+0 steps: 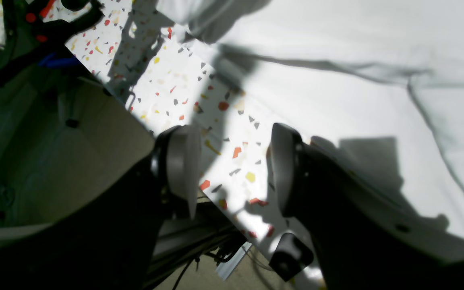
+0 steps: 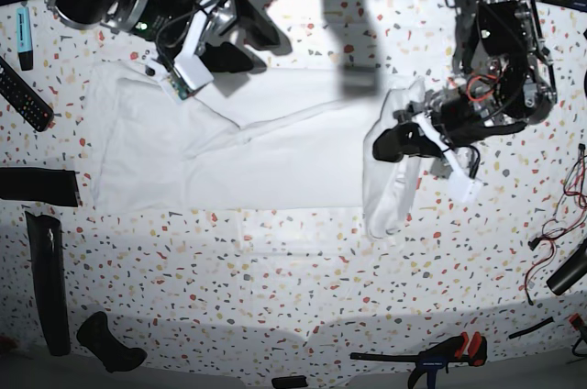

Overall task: Fold the T-shirt properly
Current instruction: 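Lift the strip end with the left gripper and fold it toward the right gripper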

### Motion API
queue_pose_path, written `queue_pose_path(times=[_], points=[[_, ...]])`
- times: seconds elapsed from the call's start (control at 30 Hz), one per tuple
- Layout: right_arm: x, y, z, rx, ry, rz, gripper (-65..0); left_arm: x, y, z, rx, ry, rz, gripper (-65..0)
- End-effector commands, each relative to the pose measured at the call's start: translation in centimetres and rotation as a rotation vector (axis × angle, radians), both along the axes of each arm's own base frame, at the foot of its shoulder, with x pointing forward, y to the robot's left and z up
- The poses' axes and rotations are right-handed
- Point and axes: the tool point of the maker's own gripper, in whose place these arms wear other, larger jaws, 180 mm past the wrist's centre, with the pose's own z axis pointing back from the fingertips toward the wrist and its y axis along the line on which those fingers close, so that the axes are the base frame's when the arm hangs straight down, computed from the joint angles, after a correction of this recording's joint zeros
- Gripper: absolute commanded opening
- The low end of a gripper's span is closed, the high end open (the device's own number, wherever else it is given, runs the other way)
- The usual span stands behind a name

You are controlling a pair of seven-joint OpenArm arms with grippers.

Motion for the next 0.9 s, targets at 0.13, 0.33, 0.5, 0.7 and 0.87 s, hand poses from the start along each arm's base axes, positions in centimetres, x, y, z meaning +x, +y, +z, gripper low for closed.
queue_pose_path(times=[0.13,0.33,0.5,0.7,0.87], points=[[0.1,0.5,1.6,0.024,-0.056,0.017,-36.4,1.0,-1.5,1.7,-0.052,-0.056,0.019,-65.0],[0.0,0.5,1.6,0.023,-0.054,0.018,-36.4,1.4,-1.2,1.2,-0.021,-0.064,0.049,-65.0],[0.0,0.5,1.6,0.022,-0.054,0.018,-36.4,1.4,-1.2,1.2,-0.021,-0.064,0.049,-65.0],[0.0,0.5,1.6,0.022,-0.054,0.018,-36.4,1.4,-1.4,1.6,-0.046,-0.07,0.047,-65.0],[0.0,0.5,1.6,0.022,-0.054,0.018,-36.4,1.4,-2.0,2.9,-0.125,-0.089,0.039,-65.0]])
